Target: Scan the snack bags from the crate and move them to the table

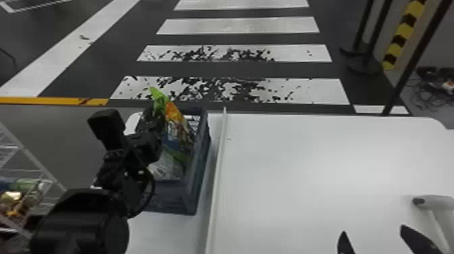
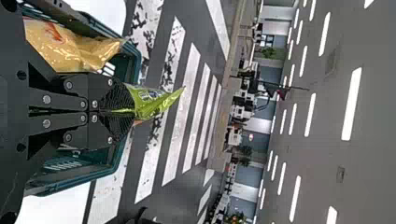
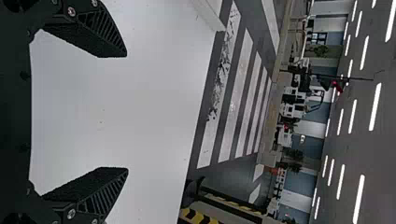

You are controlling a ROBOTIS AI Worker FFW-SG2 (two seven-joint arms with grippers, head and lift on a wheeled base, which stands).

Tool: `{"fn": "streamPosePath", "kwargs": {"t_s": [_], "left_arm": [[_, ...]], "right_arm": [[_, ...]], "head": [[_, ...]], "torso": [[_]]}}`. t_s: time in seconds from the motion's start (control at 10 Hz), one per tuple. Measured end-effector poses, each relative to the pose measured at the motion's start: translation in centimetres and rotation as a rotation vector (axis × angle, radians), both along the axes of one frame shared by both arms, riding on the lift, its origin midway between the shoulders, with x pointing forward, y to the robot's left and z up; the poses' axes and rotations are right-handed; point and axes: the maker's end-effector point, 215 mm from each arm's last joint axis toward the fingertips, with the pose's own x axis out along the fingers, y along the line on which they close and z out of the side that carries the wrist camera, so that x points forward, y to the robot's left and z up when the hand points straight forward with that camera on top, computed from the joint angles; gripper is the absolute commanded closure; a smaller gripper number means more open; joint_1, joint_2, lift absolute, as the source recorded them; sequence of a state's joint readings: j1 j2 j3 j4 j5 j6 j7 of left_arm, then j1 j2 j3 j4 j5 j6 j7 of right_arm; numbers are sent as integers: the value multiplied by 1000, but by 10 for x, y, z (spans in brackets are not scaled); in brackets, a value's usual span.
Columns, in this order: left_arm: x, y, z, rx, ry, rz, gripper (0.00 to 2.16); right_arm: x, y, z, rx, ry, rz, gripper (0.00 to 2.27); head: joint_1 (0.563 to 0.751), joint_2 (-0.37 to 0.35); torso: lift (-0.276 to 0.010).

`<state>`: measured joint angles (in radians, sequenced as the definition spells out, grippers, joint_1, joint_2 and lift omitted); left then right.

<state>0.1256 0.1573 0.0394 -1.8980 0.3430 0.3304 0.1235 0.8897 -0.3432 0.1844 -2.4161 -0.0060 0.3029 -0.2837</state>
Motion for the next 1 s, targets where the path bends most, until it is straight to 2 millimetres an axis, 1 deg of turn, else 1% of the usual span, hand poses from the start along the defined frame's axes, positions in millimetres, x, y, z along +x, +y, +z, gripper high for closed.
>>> {"fn": "streamPosePath", "kwargs": {"t_s": [0.1,0.4,0.6,0.7,0.8,1.0], "left_arm": [[-4,2,13,15,-22,10,1882],[-28,0,75,72,-119,14,1882],[-46,-1,105,78,-154,-10,1882],[-56,-2,122,61,-174,-27,1882],[-66,-8,134,49,-183,-55,1882],[-80,-33,149,22,-178,-129,1882]], "right_arm": [[0,2,1,2,-2,2,127],[-2,9,2,7,-4,10,130],[-2,10,4,5,-8,10,140],[-1,6,5,-3,-15,-6,144],[0,1,7,-16,-26,-23,144],[3,-5,11,-23,-39,-37,144]], "head": [[695,119],[695,131],[695,136],[695,135],[695,120],[695,84]], "torso": [[-95],[-95],[-95],[-95],[-95],[-95]]}}
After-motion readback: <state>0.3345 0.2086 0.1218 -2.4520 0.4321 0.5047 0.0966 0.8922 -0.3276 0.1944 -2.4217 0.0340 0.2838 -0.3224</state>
